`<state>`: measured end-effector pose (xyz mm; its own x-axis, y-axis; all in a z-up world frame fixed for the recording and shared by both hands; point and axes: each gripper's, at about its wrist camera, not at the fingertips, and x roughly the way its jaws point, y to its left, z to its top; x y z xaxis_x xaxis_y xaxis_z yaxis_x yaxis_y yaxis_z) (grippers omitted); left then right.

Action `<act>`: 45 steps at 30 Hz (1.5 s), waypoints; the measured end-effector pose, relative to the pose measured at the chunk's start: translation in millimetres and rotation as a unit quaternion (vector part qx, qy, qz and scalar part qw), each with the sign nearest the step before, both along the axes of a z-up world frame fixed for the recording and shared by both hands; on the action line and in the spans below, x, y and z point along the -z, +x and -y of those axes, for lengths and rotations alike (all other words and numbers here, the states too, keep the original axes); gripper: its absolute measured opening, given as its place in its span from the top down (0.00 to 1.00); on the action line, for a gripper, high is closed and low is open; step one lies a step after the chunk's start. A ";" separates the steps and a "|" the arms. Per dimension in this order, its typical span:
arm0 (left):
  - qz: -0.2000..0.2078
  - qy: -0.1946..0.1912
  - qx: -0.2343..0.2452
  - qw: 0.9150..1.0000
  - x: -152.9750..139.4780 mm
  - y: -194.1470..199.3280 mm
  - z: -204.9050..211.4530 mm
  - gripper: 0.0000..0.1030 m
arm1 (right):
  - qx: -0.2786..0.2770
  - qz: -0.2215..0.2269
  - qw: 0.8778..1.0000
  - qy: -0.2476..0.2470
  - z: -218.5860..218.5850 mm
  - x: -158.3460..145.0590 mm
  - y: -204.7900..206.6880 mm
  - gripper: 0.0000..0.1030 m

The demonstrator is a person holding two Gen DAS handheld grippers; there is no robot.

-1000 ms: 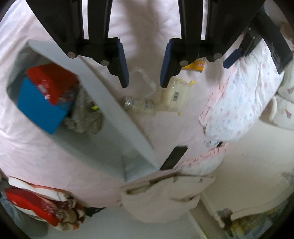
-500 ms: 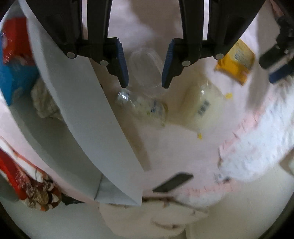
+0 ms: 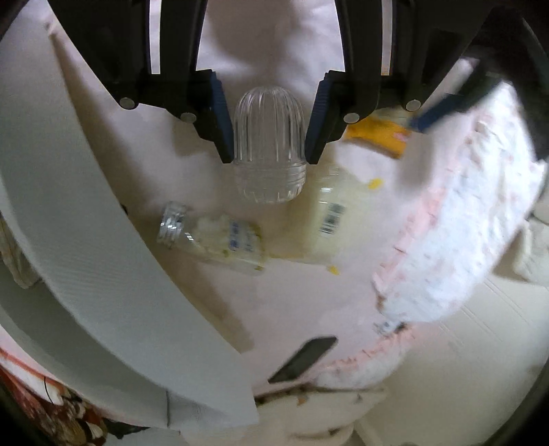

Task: Organize objects
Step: 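Carry the clear cup into the white box and release it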

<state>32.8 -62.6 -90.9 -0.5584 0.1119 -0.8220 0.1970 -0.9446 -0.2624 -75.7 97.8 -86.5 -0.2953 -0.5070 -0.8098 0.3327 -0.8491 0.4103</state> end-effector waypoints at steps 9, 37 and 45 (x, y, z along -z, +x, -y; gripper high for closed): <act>-0.075 -0.013 0.032 0.997 -51.8 3.2 -38.5 0.37 | 0.040 -0.064 0.997 -0.026 -30.1 -54.1 28.4 0.59; -0.103 -0.009 0.076 0.992 -73.8 12.4 -79.2 0.37 | 0.228 -0.077 0.968 -0.071 -165.1 -82.8 0.7 0.57; -0.098 -0.006 0.062 0.993 -96.5 18.5 -37.0 0.37 | 0.244 -0.065 0.968 0.015 -143.3 -70.2 -28.0 0.57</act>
<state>51.3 -25.7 5.6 -0.6908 0.1808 -0.7001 0.0241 -0.9619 -0.2722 -103.7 241.1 -16.3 -0.5932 -0.2596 -0.7621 -0.0632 -0.9286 0.3656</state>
